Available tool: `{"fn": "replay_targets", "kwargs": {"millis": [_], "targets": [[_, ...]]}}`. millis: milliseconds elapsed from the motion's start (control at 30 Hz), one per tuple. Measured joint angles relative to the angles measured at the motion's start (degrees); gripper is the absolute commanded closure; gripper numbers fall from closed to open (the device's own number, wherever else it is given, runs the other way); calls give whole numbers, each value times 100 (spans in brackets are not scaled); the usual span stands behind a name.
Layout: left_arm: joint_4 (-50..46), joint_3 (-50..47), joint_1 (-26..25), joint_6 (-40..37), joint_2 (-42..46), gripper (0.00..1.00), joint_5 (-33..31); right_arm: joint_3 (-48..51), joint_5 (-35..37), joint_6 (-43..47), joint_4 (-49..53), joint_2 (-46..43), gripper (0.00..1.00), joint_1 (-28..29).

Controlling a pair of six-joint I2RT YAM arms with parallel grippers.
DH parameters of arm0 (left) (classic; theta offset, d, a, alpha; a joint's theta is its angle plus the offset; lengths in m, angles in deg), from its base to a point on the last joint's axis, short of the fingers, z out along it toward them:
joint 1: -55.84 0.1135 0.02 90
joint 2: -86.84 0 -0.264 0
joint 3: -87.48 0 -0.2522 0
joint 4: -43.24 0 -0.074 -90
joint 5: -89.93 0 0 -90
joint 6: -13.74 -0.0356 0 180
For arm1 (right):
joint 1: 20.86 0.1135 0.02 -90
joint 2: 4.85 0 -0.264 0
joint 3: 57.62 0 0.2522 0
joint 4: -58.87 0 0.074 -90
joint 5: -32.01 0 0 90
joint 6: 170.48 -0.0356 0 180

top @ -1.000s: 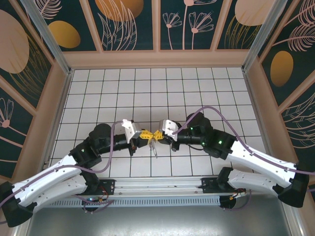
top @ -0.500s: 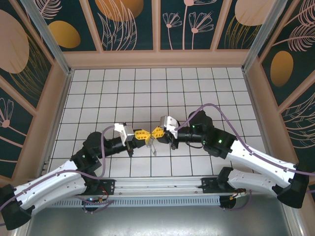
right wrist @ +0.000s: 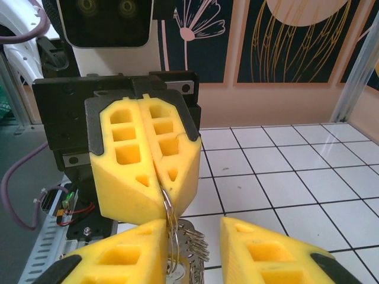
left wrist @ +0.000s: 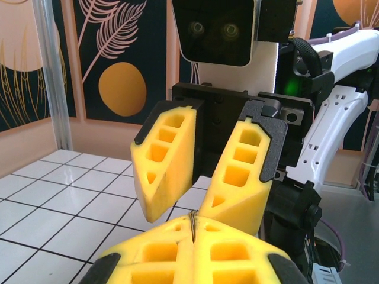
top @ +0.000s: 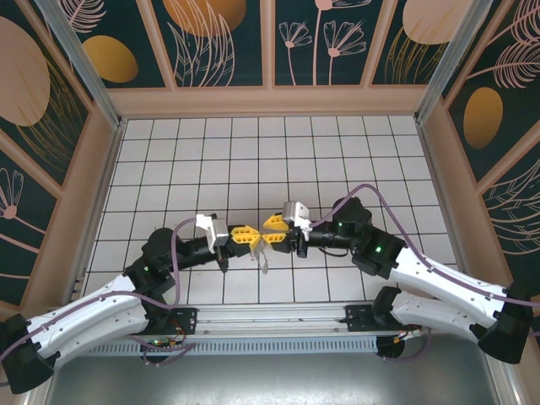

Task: Put the keys on the keyring

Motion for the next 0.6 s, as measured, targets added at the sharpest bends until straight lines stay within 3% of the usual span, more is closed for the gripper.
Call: {"fn": "replay_targets", "kwargs": {"millis": [600], "targets": [[4, -74, -13, -26, 140, 100, 260, 334, -306, -221, -522, -343, 65, -348]]}}
